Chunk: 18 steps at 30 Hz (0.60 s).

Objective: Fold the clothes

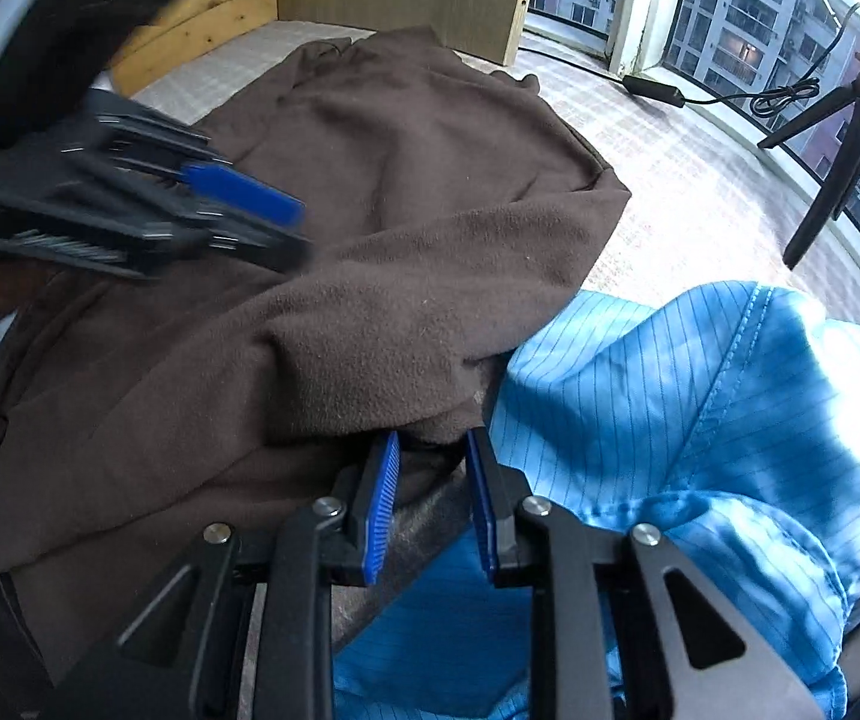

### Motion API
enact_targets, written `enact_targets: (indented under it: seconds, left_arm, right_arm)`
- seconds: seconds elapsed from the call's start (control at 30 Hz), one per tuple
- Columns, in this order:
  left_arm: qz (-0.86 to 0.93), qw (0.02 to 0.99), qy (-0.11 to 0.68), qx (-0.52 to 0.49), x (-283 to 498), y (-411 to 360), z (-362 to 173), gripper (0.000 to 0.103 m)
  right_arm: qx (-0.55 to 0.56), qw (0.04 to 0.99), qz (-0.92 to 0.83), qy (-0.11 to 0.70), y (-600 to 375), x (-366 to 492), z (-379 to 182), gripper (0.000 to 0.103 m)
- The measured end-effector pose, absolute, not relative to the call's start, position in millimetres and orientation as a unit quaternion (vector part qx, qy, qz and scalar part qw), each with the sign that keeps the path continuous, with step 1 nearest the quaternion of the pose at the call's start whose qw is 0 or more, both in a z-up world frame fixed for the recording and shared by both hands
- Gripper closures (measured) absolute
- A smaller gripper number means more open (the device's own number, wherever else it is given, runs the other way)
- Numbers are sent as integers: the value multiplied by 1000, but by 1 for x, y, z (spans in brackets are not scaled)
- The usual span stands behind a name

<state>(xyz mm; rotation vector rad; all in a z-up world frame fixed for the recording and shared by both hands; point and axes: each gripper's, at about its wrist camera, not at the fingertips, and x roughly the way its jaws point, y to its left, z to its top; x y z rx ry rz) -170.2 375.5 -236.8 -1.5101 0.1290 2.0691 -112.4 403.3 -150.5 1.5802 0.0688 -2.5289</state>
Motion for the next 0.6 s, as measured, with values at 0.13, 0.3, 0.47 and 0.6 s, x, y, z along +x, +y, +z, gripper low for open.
enact_targets:
  seconds: [0.13,0.3,0.47,0.6]
  left_arm:
    - [767,296,81,-563,-172,391,-244,78]
    - [767,303,68,-561,-169,389,-239,102]
    - [788,286,63,-542,-168,373,-222,102]
    - [805,254,75,-530,-174,358,-219,102]
  right_arm:
    - [525,85,-847,2,409,-112,-153,81]
    - [518,89,-851,-15,417,-110,-151,95]
    - [508,91,-856,-28,422,-104,-149,97]
    - [506,87,-856,-50,432,-100,-143,98]
